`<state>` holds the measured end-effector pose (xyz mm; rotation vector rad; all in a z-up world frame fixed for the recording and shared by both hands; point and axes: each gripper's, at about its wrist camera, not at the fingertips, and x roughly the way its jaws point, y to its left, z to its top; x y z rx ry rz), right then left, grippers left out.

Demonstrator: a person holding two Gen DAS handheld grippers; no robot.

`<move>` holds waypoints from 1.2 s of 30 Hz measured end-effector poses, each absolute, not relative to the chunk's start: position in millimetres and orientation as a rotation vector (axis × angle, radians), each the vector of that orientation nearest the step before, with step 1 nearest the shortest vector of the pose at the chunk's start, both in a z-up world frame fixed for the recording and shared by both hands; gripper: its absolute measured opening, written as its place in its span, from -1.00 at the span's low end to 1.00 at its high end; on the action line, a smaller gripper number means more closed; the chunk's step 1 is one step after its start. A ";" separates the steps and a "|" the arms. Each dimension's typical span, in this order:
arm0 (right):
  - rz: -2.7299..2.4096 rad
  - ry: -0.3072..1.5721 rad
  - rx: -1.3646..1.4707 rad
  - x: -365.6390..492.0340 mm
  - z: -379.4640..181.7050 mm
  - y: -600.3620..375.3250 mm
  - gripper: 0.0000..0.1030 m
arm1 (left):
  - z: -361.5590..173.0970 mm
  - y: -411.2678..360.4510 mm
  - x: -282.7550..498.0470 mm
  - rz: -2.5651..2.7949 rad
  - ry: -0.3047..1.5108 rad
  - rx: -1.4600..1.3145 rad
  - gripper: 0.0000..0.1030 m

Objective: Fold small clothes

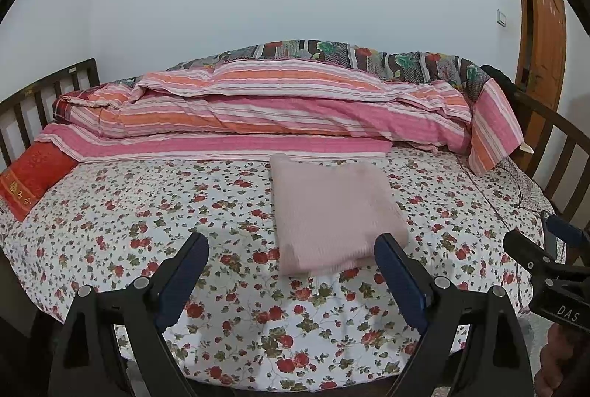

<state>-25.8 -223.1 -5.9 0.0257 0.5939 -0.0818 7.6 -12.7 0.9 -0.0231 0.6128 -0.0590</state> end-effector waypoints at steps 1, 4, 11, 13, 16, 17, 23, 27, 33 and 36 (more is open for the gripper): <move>-0.082 0.594 0.025 -25.9 -5.9 -222.8 0.98 | 0.4 -12.7 7.5 -0.057 0.614 -0.022 0.77; -0.080 0.595 0.026 -25.8 -6.2 -222.0 0.98 | -0.6 -12.0 7.5 -0.058 0.614 -0.026 0.77; -0.076 0.597 0.023 -26.4 -7.8 -220.0 0.98 | -3.4 -12.3 7.0 -0.056 0.622 -0.027 0.77; -0.075 0.597 0.024 -26.3 -8.1 -220.1 0.98 | -3.2 -11.8 7.4 -0.058 0.620 -0.028 0.77; -0.072 0.600 0.029 -25.2 -9.6 -219.7 0.98 | -3.5 -11.3 8.2 -0.060 0.623 -0.027 0.77; -0.072 0.600 0.029 -24.9 -9.9 -219.8 0.98 | -4.1 -11.5 8.3 -0.059 0.624 -0.025 0.77; -0.071 0.603 0.035 -23.1 -11.3 -219.4 0.98 | -4.4 -11.6 7.5 -0.059 0.625 -0.027 0.77; -0.069 0.604 0.041 -22.2 -12.7 -219.8 0.98 | -6.9 -11.4 9.8 -0.062 0.627 -0.026 0.77; -0.069 0.604 0.041 -22.0 -13.1 -219.9 0.98 | -7.1 -12.1 9.9 -0.064 0.630 -0.029 0.77; -0.068 0.604 0.041 -21.8 -13.3 -219.9 0.98 | -7.5 -11.8 10.4 -0.065 0.630 -0.028 0.77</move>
